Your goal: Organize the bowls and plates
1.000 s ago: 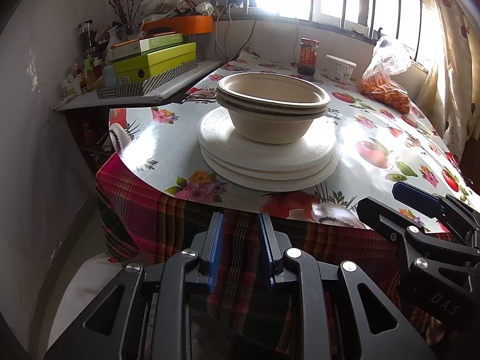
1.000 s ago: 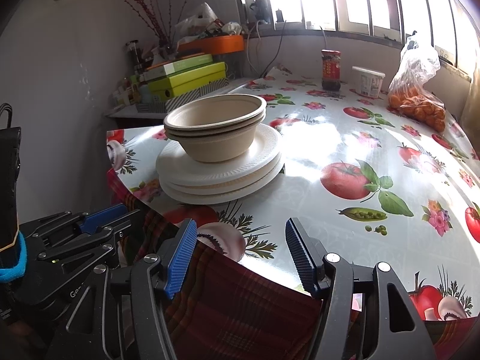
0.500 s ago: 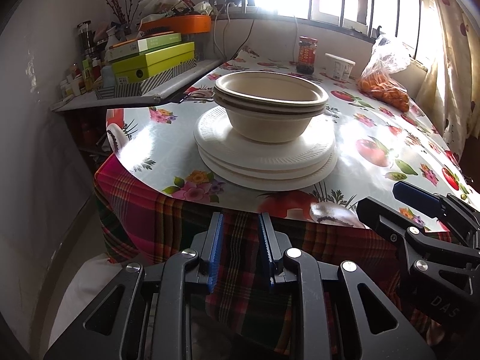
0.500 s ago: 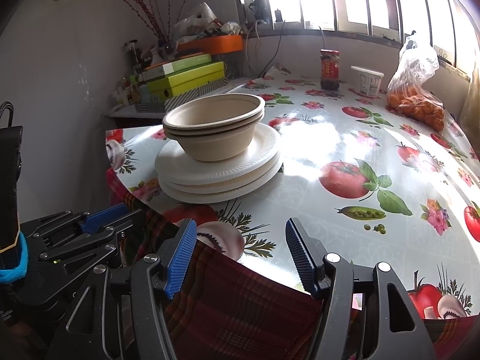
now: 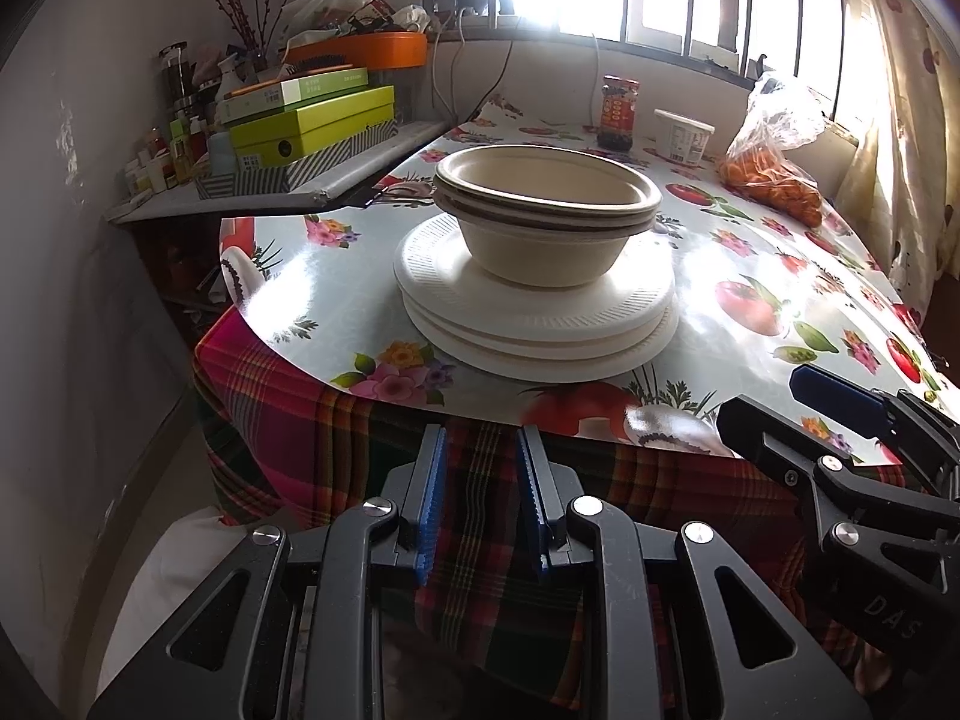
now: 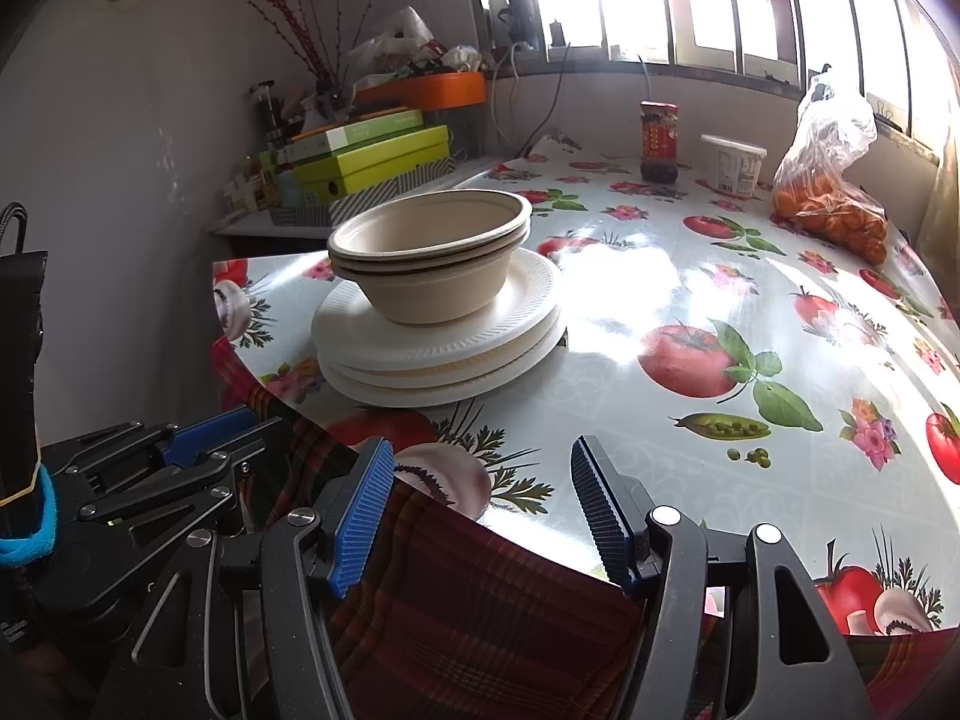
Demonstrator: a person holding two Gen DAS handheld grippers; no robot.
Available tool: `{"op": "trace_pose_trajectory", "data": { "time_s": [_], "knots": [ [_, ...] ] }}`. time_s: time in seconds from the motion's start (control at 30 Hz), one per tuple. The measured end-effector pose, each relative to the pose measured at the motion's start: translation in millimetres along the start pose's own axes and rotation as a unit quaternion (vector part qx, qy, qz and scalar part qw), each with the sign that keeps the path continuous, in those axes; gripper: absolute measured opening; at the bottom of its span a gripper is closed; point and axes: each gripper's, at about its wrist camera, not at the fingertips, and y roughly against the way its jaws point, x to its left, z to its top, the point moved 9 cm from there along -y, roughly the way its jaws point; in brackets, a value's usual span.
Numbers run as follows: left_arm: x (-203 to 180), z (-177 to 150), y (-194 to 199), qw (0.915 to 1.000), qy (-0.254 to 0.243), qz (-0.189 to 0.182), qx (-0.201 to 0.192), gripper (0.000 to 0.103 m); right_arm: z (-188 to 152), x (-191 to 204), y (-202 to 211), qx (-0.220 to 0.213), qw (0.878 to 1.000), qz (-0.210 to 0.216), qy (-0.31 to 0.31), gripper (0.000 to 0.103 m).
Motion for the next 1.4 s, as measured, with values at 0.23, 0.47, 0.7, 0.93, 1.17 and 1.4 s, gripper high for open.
{"op": "trace_pose_trajectory", "data": {
  "time_s": [0.23, 0.47, 0.7, 0.93, 1.17, 1.4],
  "knots": [
    [-0.7, 1.1, 3.7, 1.0, -0.001, 0.0, -0.006, 0.024, 1.2, -0.1, 2.3, -0.004, 1.0, -0.002, 0.0, 0.063],
    [-6.2, -0.2, 7.9, 0.9999, -0.011, 0.008, -0.006, 0.024, 1.9, -2.6, 5.1, -0.006, 1.0, -0.004, -0.002, 0.063],
    [-6.0, 0.3, 7.5, 0.9998, -0.009, 0.014, -0.006, 0.024, 2.9, -3.3, 5.6, -0.007, 1.0, -0.005, -0.005, 0.063],
    [-4.3, 0.3, 5.7, 0.9998, -0.007, 0.019, -0.005, 0.024, 2.8, -4.2, 5.7, -0.007, 1.0, -0.004, -0.006, 0.063],
    [-3.8, -0.5, 5.3, 0.9997, -0.007, 0.021, -0.004, 0.024, 3.0, -4.7, 5.7, -0.007, 1.0, -0.004, -0.006, 0.063],
    [-2.9, -0.9, 4.3, 0.9997, -0.006, 0.024, -0.003, 0.024, 2.5, -4.5, 5.7, -0.006, 1.0, -0.005, -0.007, 0.063]
  ]
}}
